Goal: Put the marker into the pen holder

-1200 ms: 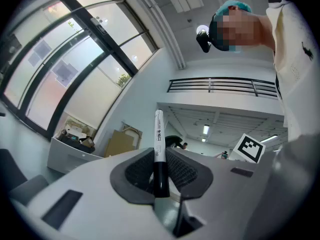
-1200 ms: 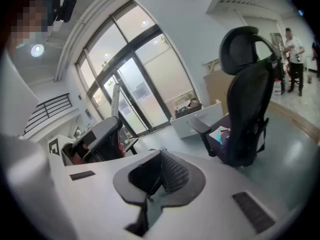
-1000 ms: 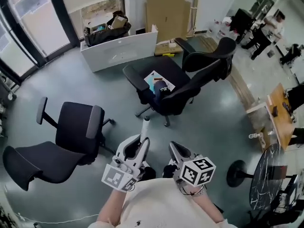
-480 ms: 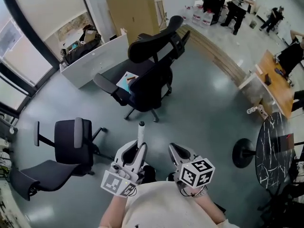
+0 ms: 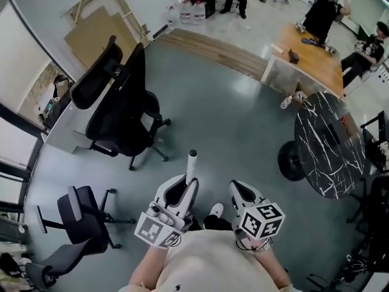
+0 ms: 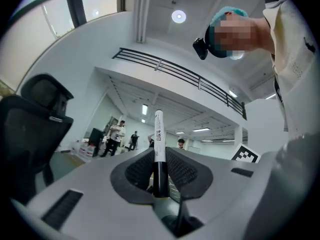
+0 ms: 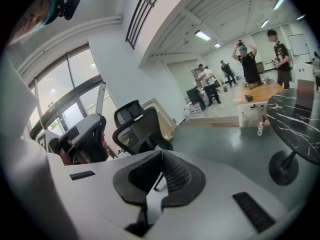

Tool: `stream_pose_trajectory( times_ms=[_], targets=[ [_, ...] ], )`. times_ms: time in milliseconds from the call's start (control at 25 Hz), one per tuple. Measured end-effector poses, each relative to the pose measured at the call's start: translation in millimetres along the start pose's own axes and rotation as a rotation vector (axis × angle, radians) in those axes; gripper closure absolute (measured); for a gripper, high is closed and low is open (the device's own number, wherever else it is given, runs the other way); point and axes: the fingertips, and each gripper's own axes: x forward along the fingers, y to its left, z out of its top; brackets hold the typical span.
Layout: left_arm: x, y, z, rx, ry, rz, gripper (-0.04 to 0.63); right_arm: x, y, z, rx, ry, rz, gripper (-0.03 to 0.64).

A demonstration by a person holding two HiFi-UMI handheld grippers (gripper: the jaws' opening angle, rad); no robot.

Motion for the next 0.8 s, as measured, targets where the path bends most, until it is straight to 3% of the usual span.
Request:
stream_pose_trajectory(
  times_ms=[320, 600, 800],
  targets=[
    [140, -87, -47, -0.005, 0.125, -0.356, 0.517, -84, -129, 23, 0.199, -0.176, -0.284, 0.601],
    [264, -139, -100, -0.113, 0.217, -0.649, 0.517, -121, -225, 55, 0.315, -0.269, -0.533, 0.601],
    [339, -181, -110, -0.156, 0.24, -0.841, 0.517, -142, -268, 76, 0.389, -0.352, -0.665, 0.601]
  ],
)
